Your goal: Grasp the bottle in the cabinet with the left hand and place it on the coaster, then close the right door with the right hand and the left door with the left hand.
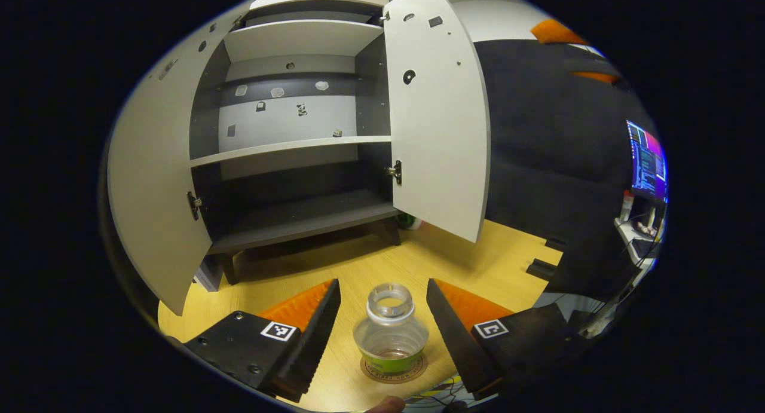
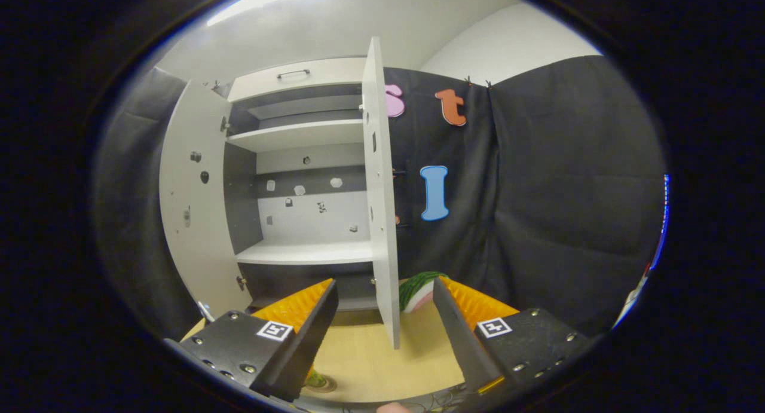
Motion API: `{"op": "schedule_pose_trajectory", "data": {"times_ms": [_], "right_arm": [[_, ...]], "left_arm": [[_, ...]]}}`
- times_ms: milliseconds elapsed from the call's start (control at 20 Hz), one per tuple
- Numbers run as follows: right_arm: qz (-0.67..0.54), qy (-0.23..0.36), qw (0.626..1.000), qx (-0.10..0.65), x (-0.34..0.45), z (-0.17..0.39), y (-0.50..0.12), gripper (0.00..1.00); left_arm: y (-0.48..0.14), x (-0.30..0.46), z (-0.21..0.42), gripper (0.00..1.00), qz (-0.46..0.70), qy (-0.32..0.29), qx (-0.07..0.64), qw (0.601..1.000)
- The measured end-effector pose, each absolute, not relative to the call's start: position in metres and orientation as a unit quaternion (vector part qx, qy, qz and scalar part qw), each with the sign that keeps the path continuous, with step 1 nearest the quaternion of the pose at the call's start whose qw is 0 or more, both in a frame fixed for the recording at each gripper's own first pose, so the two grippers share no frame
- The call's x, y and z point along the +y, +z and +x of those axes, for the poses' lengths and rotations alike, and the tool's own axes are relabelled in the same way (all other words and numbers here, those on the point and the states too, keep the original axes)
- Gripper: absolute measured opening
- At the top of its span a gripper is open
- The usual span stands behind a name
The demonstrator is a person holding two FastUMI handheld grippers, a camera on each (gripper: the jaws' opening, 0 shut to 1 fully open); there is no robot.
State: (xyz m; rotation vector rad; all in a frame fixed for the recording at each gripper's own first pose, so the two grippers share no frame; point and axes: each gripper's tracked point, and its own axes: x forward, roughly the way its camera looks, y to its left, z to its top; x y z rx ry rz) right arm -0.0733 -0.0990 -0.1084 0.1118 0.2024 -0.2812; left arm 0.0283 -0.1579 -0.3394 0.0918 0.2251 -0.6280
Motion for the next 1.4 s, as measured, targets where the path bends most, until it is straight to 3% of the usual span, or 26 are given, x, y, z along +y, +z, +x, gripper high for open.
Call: {"op": "schedule_pose_trajectory", "data": {"times_ms": [250,650,1400], "right_arm": [[0.066,-0.131,0.987,0.072,-0.101,-0.066,-0.101,0.96],[0.043,-0.120,0.990,0.066,-0.170,-0.040,-0.089,0.94],[-0.011,-0.141,0.985,0.094,-0.307,0.015,-0.118,0.96]], "left_arm": [[-0.274,-0.153,0.040,0.92,0.028,-0.307,0.091,0.947],[-0.146,-0.120,0.053,0.92,0.025,-0.231,0.022,0.972],[-0.033,-0.043,-0.007,0.95,-0.030,-0.137,0.014,0.990]]}}
